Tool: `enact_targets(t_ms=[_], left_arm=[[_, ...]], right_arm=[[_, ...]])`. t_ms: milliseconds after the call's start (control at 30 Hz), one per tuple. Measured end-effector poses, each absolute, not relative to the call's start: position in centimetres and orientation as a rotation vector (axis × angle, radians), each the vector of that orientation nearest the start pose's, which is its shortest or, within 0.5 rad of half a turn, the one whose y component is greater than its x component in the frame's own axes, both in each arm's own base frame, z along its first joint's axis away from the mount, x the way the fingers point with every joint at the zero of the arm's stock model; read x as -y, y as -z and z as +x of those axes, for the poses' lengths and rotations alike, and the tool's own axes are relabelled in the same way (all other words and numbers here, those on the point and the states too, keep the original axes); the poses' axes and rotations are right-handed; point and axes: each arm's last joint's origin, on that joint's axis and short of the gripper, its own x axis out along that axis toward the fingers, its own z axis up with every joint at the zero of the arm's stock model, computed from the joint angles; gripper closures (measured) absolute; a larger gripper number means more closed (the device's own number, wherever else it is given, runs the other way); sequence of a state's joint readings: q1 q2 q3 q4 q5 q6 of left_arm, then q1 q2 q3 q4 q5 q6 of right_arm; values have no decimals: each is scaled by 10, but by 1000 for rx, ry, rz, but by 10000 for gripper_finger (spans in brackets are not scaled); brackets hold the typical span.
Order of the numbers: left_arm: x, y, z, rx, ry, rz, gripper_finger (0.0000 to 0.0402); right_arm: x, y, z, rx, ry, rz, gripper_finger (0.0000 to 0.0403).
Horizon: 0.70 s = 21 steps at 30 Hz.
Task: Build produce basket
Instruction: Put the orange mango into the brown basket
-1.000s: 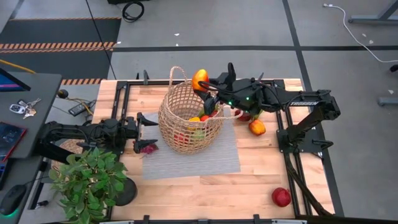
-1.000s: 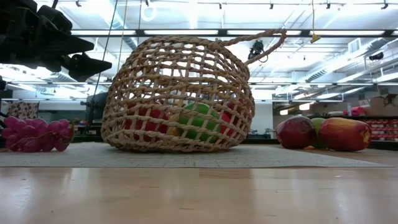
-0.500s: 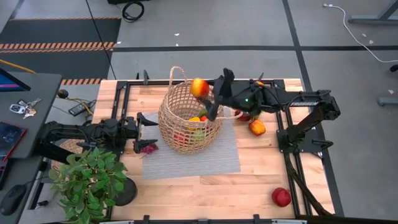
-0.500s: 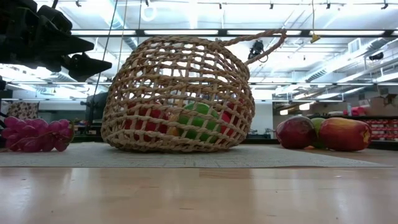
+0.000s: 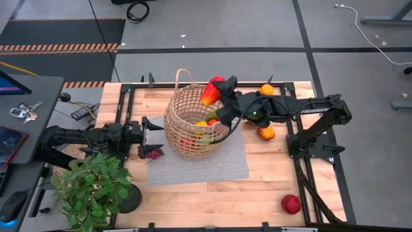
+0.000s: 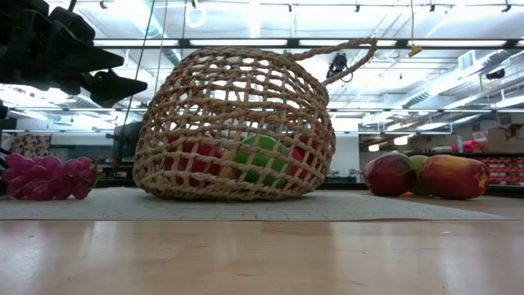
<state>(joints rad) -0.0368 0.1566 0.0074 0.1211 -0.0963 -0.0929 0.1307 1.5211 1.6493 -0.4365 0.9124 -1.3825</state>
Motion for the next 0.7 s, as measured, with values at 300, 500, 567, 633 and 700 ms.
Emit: enact_targets(t_ms=[300, 500, 567, 633, 700], left_arm=[[1, -165, 107, -25, -61, -91, 15], [1, -165, 107, -25, -60, -91, 15], [1, -165, 107, -25, -60, -91, 15], [1, -165, 107, -25, -60, -91, 15], [1, -165, 107, -25, -61, -91, 15]], right_arm=[[-18, -432, 323, -879, 464, -1601, 109], [-18, -432, 323, -859, 477, -1560, 109], [-19, -432, 323, -791, 490, -1446, 109], [-21, -431, 325, -675, 450, -1288, 109], [-20, -430, 328, -571, 362, -1145, 109]])
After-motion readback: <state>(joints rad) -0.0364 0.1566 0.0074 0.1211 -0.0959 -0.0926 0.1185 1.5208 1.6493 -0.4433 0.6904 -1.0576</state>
